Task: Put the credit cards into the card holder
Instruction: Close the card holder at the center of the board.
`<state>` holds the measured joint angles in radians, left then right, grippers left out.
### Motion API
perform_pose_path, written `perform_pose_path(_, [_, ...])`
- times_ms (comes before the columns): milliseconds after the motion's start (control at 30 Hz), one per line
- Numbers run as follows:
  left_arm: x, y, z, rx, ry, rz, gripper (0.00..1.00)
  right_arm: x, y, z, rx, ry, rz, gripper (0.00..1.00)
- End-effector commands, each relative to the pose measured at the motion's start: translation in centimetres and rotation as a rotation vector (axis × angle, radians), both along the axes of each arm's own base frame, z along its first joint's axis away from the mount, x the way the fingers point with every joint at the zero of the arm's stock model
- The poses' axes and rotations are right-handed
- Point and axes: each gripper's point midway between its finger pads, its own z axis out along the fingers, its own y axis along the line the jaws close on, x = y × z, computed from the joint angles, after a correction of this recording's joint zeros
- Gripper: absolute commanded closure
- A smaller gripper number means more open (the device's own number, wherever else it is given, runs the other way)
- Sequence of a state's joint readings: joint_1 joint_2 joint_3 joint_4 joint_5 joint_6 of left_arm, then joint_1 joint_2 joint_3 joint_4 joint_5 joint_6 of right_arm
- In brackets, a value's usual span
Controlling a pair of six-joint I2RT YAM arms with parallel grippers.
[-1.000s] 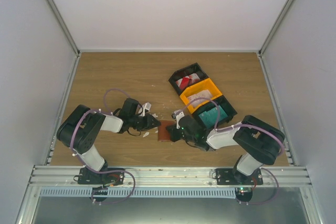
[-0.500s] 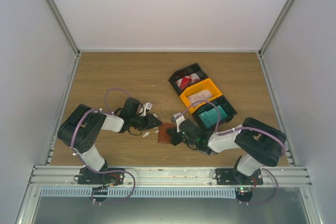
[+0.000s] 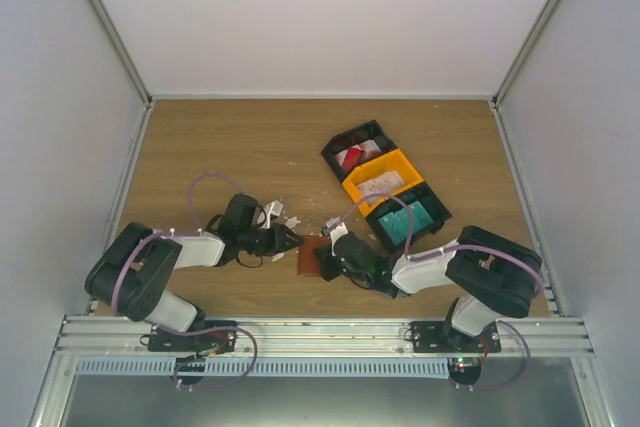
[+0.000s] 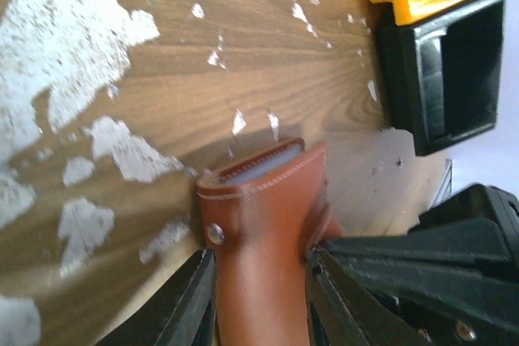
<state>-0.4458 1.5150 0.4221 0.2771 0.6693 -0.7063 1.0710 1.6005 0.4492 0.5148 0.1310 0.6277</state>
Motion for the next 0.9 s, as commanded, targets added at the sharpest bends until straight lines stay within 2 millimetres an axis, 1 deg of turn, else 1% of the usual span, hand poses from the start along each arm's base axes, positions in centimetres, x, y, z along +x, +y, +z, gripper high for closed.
perform_pose_path(0, [-2.0,0.2,0.7,-0.016,-0.02,-0.022,0.66,-3.9,-5.0,-6.6,-0.269,0.172,0.022,0.99])
perform_pose_path(100, [-3.7,-0.1,0.6,-0.038,0.004,-0.043,0.66,-4.1,-4.9,-6.8,-0.279,0.171,0.031,1.0])
perform_pose_path(167, [-4.5,-0.2,0.4,-0.051,0.02,-0.047,0.67,-4.1,-4.8,-6.9,-0.291,0.164,0.036,0.99])
perform_pose_path(333, [-5.4,-0.6,-0.3,-0.046,0.051,-0.047,0.69,-4.3,-4.5,-7.5,-0.325,0.155,0.049,0.99])
perform_pose_path(433, [-5.4,-0.7,-0.8,-0.035,0.069,-0.03,0.71,-4.7,-4.4,-8.0,-0.353,0.139,0.055,1.0])
perform_pose_path(500, [-5.0,-0.4,-1.5,-0.004,0.079,0.001,0.74,-5.1,-4.6,-8.5,-0.363,0.139,0.05,0.99])
perform_pose_path(600, [-4.4,-0.4,-2.0,0.03,0.081,0.025,0.78,-5.6,-4.9,-9.3,-0.365,0.147,0.052,0.99])
perform_pose_path(800, [-4.1,-0.2,-2.9,0.087,0.094,0.04,0.87,-6.2,-4.8,-9.9,-0.366,0.143,0.056,0.99])
perform_pose_path(867, [-4.0,-0.1,-3.0,0.096,0.095,0.043,0.88,-6.3,-5.0,-10.0,-0.371,0.136,0.055,1.0])
